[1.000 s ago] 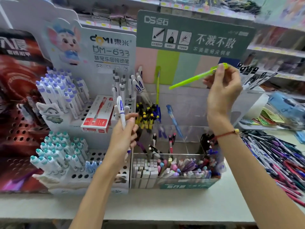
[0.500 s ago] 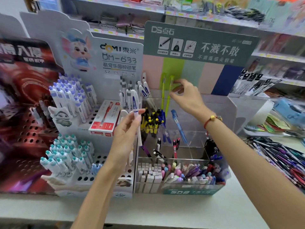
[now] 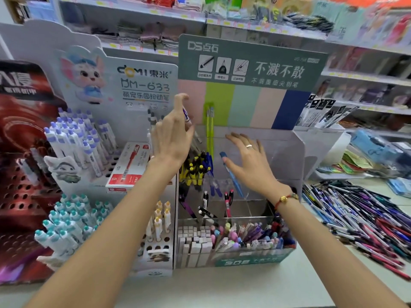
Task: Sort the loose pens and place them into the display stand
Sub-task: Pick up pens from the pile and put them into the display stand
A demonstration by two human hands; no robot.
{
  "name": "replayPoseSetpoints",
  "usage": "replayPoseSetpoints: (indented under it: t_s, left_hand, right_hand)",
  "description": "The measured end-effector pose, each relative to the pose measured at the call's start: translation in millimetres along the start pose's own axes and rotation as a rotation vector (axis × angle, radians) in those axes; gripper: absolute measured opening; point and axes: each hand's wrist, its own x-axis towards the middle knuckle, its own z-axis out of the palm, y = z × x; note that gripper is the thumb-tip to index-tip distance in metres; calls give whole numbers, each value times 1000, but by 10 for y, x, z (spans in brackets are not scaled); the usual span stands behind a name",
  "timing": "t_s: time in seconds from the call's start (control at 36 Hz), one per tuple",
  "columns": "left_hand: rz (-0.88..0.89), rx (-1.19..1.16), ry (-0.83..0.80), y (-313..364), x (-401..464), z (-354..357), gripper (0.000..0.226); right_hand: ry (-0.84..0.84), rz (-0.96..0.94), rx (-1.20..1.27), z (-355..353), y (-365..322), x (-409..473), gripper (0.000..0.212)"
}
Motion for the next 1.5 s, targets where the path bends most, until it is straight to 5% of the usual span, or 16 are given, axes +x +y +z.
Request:
replayPoseSetpoints:
  t_s: [0.08,0.14,0.47,0.67,1.0,1.31,1.5]
  left_hand:
    - [132,255,-32,-20,-29,56,30]
    - [162,325,-103,-70,-68,136,32]
    - [262,93,-31,189,-447,-6,36]
    - [365,-38,-364,924,-683,107,24]
    - [501,-55,-791,2473,-1325,1626,27]
    - [284,132,-1336,2742,-2376,3148,50]
    - [228,-64,-1087,2811,-2771,3653,71]
  right_hand:
    - [1,4,9,-7,4,8,53]
    - [13,11,8,7,5,4,52]
    - [-80,74,113,-358,46,-289,44]
    - [-286,265,-137,-832,671,-960,24]
    - [-579,562,-233,-914,2848,-2183,24]
    - [-568,621,-268,-240,4184,-3214,70]
    - [-364,585,-318,137,4500,-3430,67]
